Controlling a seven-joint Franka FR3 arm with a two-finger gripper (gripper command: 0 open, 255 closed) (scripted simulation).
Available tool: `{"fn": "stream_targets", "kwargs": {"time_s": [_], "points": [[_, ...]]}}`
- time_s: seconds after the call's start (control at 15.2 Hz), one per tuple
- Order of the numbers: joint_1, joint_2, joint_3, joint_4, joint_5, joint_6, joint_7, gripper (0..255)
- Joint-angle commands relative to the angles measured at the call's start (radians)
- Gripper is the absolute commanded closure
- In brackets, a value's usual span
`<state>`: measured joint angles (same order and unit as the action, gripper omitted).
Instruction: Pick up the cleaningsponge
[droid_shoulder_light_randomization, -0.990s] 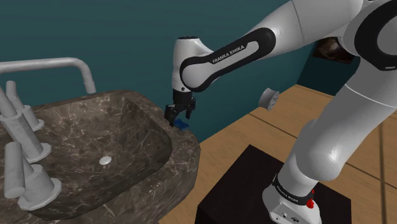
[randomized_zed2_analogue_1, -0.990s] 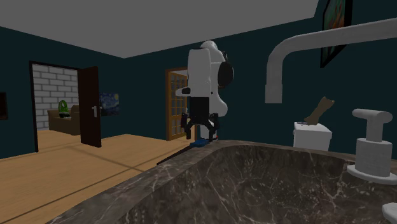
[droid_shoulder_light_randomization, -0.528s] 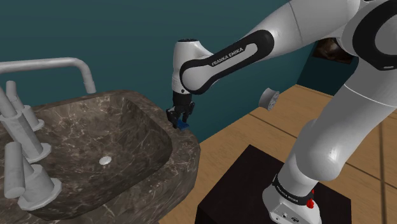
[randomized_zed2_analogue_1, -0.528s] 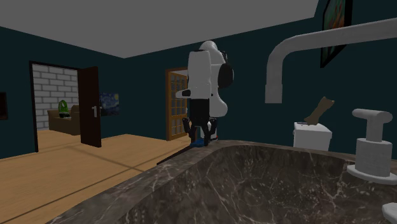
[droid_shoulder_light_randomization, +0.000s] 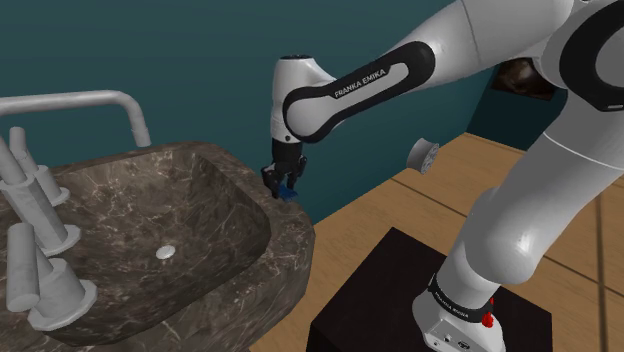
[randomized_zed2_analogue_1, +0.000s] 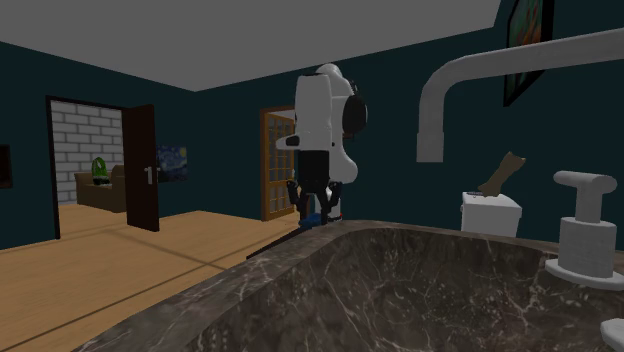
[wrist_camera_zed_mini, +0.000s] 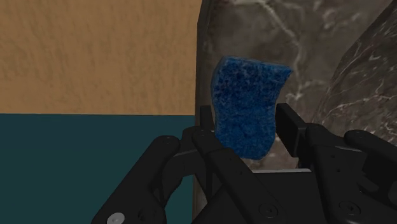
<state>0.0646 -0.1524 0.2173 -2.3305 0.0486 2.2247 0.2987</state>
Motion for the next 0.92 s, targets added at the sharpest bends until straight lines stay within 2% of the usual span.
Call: {"fn": "stream_targets", "kwargs": {"time_s": [0.0,0.73,0.86], "points": [[0.0,-0.012,-0.001,0.014,0.002,-0.026,-0.002,255],[-0.001,-0.067,-0.009,0.113,0.009,-0.178,-0.008,255],[-0.001,-0.067,-0.009,0.114,0.009,-0.18,-0.008,255]]}}
